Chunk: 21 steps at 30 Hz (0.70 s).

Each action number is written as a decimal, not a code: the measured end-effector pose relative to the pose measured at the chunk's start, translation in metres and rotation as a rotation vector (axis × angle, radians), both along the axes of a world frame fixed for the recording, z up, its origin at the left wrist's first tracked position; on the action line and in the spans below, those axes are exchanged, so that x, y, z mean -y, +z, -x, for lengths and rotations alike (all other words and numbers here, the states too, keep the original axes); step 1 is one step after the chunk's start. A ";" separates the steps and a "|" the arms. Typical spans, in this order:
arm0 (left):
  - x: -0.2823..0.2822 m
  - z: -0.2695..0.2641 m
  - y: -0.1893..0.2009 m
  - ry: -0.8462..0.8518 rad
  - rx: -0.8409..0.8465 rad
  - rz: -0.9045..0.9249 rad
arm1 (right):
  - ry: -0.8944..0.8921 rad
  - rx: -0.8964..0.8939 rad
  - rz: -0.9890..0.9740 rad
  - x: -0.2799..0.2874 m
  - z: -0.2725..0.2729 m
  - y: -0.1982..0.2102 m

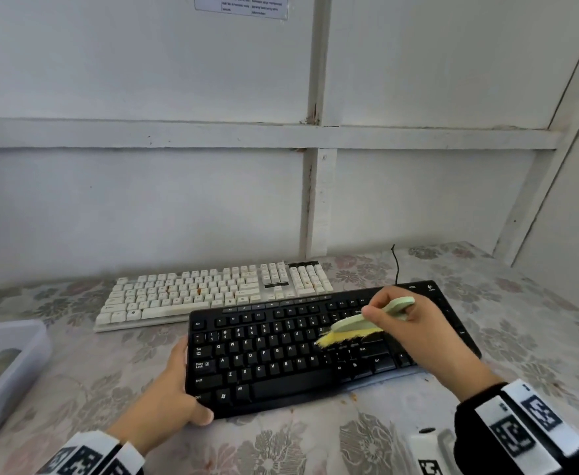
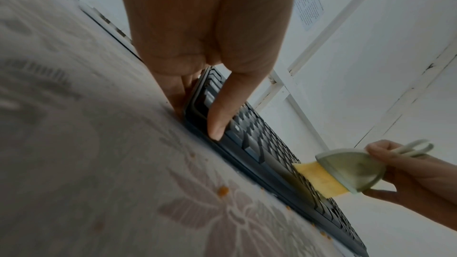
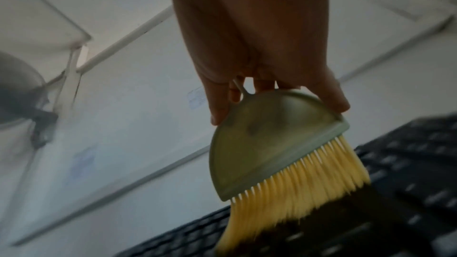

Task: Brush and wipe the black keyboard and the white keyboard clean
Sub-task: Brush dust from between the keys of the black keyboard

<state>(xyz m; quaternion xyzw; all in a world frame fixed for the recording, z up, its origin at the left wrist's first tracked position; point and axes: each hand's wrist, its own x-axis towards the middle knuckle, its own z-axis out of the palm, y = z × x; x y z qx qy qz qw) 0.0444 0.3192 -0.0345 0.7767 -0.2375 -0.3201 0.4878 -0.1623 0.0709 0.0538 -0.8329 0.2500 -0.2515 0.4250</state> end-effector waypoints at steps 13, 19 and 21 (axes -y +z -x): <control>-0.002 -0.006 -0.002 -0.016 0.000 -0.039 | -0.114 0.052 -0.024 0.040 0.026 -0.001; 0.000 -0.003 0.002 -0.023 0.013 -0.052 | -0.095 0.108 0.014 0.055 0.042 0.004; 0.000 -0.005 0.000 -0.019 0.012 -0.056 | -0.011 0.090 0.008 0.055 0.043 0.005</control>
